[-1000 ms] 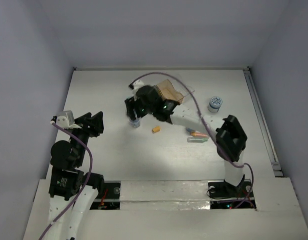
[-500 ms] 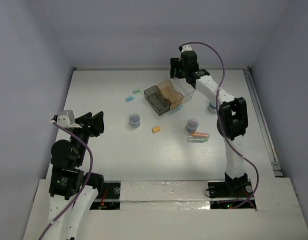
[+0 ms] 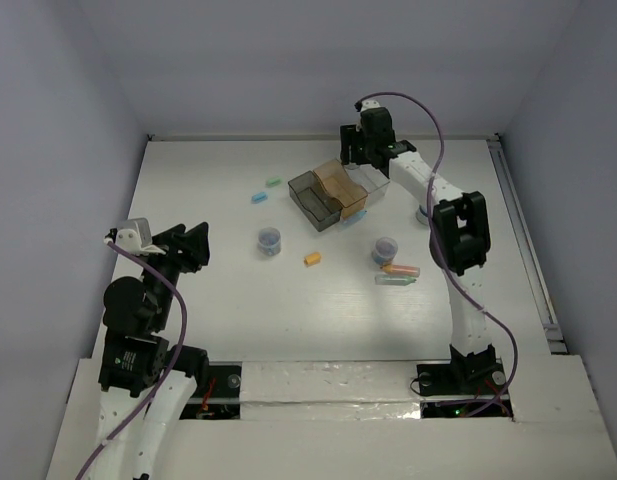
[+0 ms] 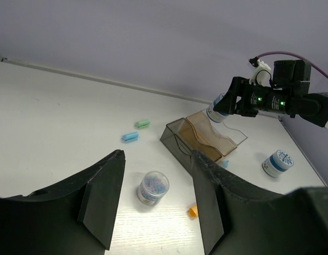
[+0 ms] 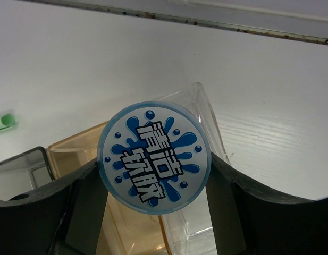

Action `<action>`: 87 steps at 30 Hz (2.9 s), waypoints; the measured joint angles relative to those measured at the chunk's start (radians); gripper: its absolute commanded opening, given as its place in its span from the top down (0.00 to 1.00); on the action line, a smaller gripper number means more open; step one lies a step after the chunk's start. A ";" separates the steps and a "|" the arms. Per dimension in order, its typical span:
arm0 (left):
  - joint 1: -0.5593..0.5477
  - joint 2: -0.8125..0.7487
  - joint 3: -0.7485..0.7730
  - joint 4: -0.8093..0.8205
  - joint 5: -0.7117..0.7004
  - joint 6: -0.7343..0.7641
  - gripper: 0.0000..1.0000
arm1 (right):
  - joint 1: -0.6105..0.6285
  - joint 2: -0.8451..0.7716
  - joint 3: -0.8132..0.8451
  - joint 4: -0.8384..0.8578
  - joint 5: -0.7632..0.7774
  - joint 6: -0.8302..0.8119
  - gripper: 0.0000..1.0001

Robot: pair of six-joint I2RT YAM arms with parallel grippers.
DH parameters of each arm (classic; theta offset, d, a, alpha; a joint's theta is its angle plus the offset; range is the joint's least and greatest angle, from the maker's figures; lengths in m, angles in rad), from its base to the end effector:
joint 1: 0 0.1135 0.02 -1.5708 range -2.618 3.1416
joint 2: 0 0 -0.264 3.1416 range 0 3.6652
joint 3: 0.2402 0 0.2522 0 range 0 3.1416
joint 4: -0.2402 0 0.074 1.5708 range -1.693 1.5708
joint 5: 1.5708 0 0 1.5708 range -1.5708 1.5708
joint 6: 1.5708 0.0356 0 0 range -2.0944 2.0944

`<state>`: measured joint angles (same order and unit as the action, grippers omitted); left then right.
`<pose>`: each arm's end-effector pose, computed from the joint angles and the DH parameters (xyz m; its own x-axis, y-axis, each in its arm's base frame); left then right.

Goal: Sort the stationery into containers
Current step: Place the stationery in the storage box, then pick up the stationery from the center of the board, then place the stationery in the storage box.

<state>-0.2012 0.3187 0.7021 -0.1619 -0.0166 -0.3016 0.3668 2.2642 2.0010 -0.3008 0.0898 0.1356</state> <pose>0.0794 -0.0156 0.3676 0.1509 -0.3339 -0.9305 0.2396 0.9255 -0.2933 0.4990 0.1883 0.2522 -0.5331 -0.0606 -0.8438 -0.2163 0.9740 0.0667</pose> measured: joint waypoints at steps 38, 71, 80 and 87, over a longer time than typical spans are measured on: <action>-0.024 -0.016 0.000 0.008 0.055 -0.004 0.51 | -0.185 -0.579 -0.850 0.193 0.260 0.187 0.00; -0.046 -0.018 0.000 0.008 0.076 -0.004 0.52 | -0.123 -0.535 -0.643 0.180 0.145 0.146 0.62; -0.040 -0.005 0.000 0.008 0.081 -0.004 0.52 | -0.110 -0.375 -0.441 0.177 0.014 0.123 0.62; -0.037 -0.001 0.000 0.008 0.085 -0.004 0.52 | -0.107 -0.256 -0.378 0.136 -0.031 0.114 0.62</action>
<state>-0.2379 0.3176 0.7021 -0.1539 0.0681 -0.3058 0.2600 2.0079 1.6230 -0.1650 0.0593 0.2501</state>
